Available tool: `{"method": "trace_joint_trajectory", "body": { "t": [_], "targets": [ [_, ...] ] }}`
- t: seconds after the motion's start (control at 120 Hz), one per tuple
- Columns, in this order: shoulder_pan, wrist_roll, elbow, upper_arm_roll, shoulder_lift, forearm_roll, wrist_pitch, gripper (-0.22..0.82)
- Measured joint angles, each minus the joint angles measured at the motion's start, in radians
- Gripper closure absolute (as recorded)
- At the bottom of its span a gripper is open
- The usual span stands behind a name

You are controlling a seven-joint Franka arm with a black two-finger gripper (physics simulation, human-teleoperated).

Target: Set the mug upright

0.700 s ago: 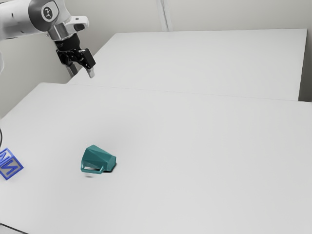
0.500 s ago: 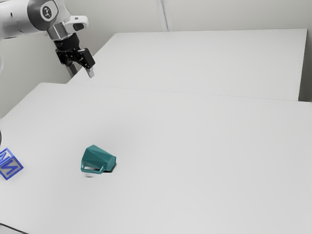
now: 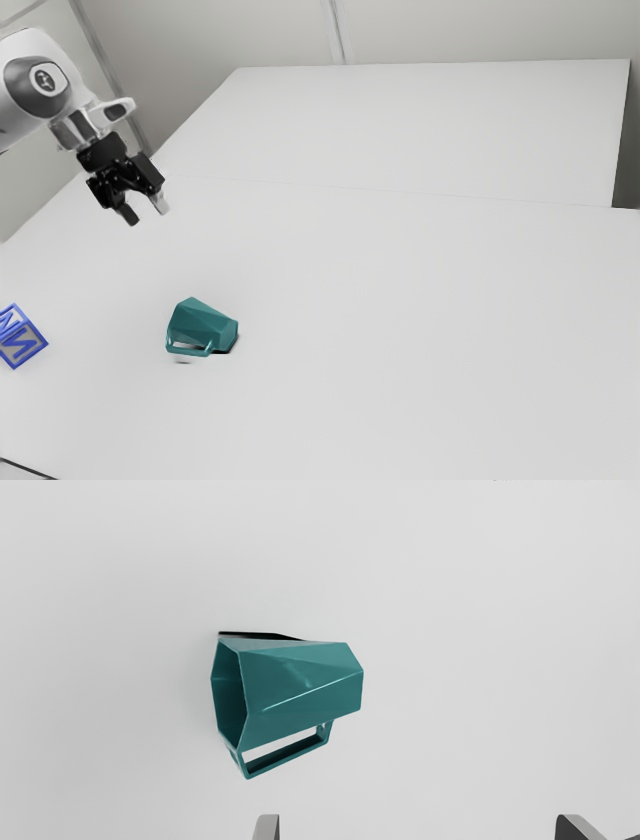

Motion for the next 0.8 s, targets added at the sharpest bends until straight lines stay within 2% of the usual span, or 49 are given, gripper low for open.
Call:
{"method": "trace_joint_trajectory", "body": {
  "t": [0.192, 0.4, 0.8],
  "targets": [
    [0.115, 0.092, -0.125, 0.042, 0.056, -0.152, 0.059, 0.0],
    [0.071, 0.197, -0.227, 0.057, 0.09, -0.238, 0.142, 0.0],
    [0.098, 0.351, -0.312, 0.057, 0.154, -0.352, 0.198, 0.0]
  ]
}}
